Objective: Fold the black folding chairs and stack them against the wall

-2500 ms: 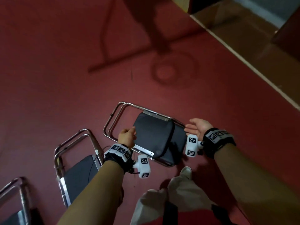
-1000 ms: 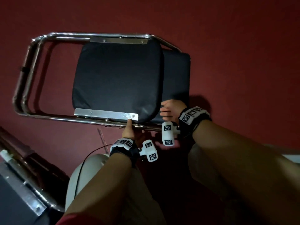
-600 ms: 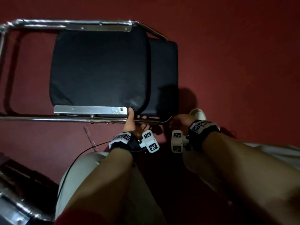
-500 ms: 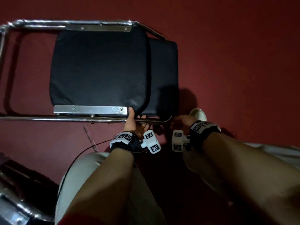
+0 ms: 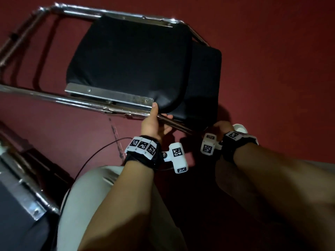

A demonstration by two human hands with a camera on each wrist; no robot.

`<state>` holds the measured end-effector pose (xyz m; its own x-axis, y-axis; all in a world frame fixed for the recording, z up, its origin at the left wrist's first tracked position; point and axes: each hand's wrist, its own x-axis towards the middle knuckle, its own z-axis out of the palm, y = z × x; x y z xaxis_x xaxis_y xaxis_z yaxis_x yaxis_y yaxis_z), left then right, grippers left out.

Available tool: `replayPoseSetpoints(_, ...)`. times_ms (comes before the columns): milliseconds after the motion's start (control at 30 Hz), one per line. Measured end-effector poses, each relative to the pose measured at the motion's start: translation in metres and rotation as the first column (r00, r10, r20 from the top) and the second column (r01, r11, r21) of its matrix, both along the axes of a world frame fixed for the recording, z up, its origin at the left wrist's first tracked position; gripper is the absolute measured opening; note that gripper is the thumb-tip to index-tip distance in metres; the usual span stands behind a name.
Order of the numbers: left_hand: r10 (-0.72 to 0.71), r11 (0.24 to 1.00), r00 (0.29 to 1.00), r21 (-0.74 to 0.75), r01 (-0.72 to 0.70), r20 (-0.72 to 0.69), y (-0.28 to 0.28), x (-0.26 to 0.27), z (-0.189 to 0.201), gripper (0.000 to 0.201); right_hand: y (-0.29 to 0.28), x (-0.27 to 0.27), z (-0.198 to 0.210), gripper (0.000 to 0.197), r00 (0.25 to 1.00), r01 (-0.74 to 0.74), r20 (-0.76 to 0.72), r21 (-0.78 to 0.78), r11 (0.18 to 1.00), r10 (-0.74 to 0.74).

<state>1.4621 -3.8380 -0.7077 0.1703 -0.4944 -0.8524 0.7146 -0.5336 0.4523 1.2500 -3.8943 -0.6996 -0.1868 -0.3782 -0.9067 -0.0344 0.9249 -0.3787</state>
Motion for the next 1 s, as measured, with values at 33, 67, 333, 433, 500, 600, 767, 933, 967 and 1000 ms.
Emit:
replayPoseSetpoints(33, 0.027, 1.000, 0.999, -0.003, -0.026, 0.035, 0.003, 0.006, 0.005, 0.047, 0.000, 0.005, 0.000, 0.024, 0.999, 0.049, 0.013, 0.003, 0.999, -0.049)
replayPoseSetpoints(67, 0.060, 0.998, 0.996, -0.006, -0.060, 0.067, 0.006, 0.012, 0.009, 0.047, -0.001, 0.010, -0.003, 0.025, 0.997, 0.065, 0.045, 0.002, 0.998, -0.066)
replayPoseSetpoints(333, 0.280, 0.959, 0.925, -0.030, -0.282, 0.258, 0.034, 0.069, 0.037, 0.034, -0.018, 0.065, 0.002, 0.037, 0.964, 0.104, 0.245, -0.001, 0.995, -0.101)
replayPoseSetpoints(433, 0.334, 0.940, 0.890, -0.042, -0.338, 0.310, 0.043, 0.088, 0.042, 0.033, -0.014, 0.079, -0.001, 0.054, 0.980, 0.066, 0.187, 0.012, 0.998, -0.067)
replayPoseSetpoints(500, 0.361, 0.929, 0.873, -0.049, -0.366, 0.328, 0.049, 0.097, 0.046, 0.031, -0.009, 0.081, 0.000, 0.054, 0.991, -0.010, 0.133, 0.011, 1.000, 0.009)
replayPoseSetpoints(600, 0.373, 0.923, 0.862, -0.044, -0.382, 0.344, 0.057, 0.105, 0.046, 0.032, -0.001, 0.089, -0.006, 0.045, 0.978, -0.200, 0.063, -0.018, 0.980, 0.201)
replayPoseSetpoints(767, 0.367, 0.925, 0.857, -0.044, -0.378, 0.362, 0.062, 0.106, 0.047, 0.032, 0.007, 0.091, -0.011, 0.029, 0.963, -0.252, 0.096, -0.025, 0.967, 0.253)
replayPoseSetpoints(933, 0.353, 0.929, 0.840, -0.051, -0.366, 0.413, 0.065, 0.109, 0.053, 0.035, 0.016, 0.095, 0.003, 0.033, 0.964, -0.246, 0.085, -0.077, 0.966, 0.252)
replayPoseSetpoints(967, 0.357, 0.928, 0.835, -0.054, -0.370, 0.418, 0.066, 0.109, 0.055, 0.034, 0.017, 0.095, 0.005, 0.030, 0.962, -0.262, 0.057, -0.087, 0.961, 0.267)
replayPoseSetpoints(1000, 0.360, 0.926, 0.833, -0.054, -0.373, 0.421, 0.066, 0.111, 0.056, 0.033, 0.017, 0.096, 0.004, 0.027, 0.954, -0.294, 0.042, -0.090, 0.952, 0.298)
